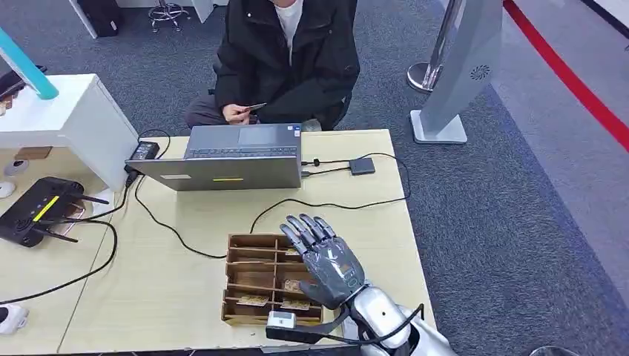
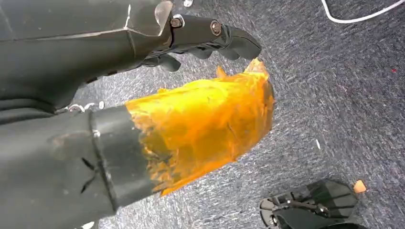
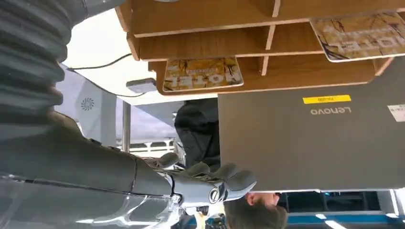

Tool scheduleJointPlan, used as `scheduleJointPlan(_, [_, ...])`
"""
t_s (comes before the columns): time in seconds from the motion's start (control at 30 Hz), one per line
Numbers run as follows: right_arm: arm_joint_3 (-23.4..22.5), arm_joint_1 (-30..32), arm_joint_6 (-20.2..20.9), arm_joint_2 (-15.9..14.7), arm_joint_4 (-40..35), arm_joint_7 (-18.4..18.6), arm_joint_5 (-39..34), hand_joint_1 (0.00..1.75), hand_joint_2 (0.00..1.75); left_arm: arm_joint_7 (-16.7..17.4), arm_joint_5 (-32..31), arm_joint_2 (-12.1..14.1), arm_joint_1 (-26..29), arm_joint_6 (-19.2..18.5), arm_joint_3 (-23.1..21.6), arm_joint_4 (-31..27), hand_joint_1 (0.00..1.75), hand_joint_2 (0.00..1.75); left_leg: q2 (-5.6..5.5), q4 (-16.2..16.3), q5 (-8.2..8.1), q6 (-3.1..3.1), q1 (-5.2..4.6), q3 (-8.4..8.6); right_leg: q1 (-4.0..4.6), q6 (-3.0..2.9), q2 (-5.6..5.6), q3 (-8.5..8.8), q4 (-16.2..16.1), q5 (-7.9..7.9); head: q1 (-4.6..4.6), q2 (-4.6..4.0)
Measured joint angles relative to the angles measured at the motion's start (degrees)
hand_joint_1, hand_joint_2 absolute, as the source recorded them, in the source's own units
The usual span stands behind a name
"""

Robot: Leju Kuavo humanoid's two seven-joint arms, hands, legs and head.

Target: Pass the card to the sensor for recognition and then transmit it.

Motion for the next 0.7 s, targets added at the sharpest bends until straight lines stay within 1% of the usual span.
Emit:
scheduleJointPlan(0.3, [0.00,-0.20,0.00,0.26,0.70,0.11,0.02,0.00,1.75,0.02,-0.09,0.00,-0.17,-0.18,0.00,0.00,0.00,0.00,0.00,0.00,0.00,0.00,0.00,0.00,0.00,0.00,0.00,0.00,0.00,0.00,0.00,0.00])
scheduleJointPlan(0.37, [0.00,-0.25,0.00,0.26,0.70,0.11,0.00,0.05,1.75,0.00,-0.09,0.00,-0.24,-0.17,0.00,0.00,0.00,0.00,0.00,0.00,0.00,0.00,0.00,0.00,0.00,0.00,0.00,0.00,0.00,0.00,0.00,0.00])
scheduleJointPlan(0.43, [0.02,-0.29,0.00,0.28,0.70,0.11,0.00,0.14,1.75,0.00,-0.09,0.00,-0.29,-0.17,0.00,0.00,0.00,0.00,0.00,0.00,0.00,0.00,0.00,0.00,0.00,0.00,0.00,0.00,0.00,0.00,0.00,0.00])
scheduleJointPlan(0.53, [0.00,-0.44,0.00,0.28,0.70,0.11,-0.02,0.19,1.75,0.02,-0.15,0.00,-0.37,-0.17,0.00,0.00,0.00,0.00,0.00,0.00,0.00,0.00,0.00,0.00,0.00,0.00,0.00,0.00,0.00,0.00,0.00,0.00])
scheduleJointPlan(0.57, [0.00,-0.48,0.00,0.28,0.70,0.11,-0.13,0.24,1.75,0.02,-0.15,0.00,-0.39,-0.17,0.00,0.00,0.00,0.00,0.00,0.00,0.00,0.00,0.00,0.00,0.00,0.00,0.00,0.00,0.00,0.00,0.00,0.00])
scheduleJointPlan(0.7, [0.00,-0.52,0.09,0.31,0.70,0.26,-0.18,0.26,1.75,0.07,-0.20,0.00,-0.43,-0.17,0.00,0.00,0.00,0.00,0.00,0.00,0.00,0.00,0.00,0.00,0.00,0.00,0.00,0.00,0.00,0.00,0.00,0.00])
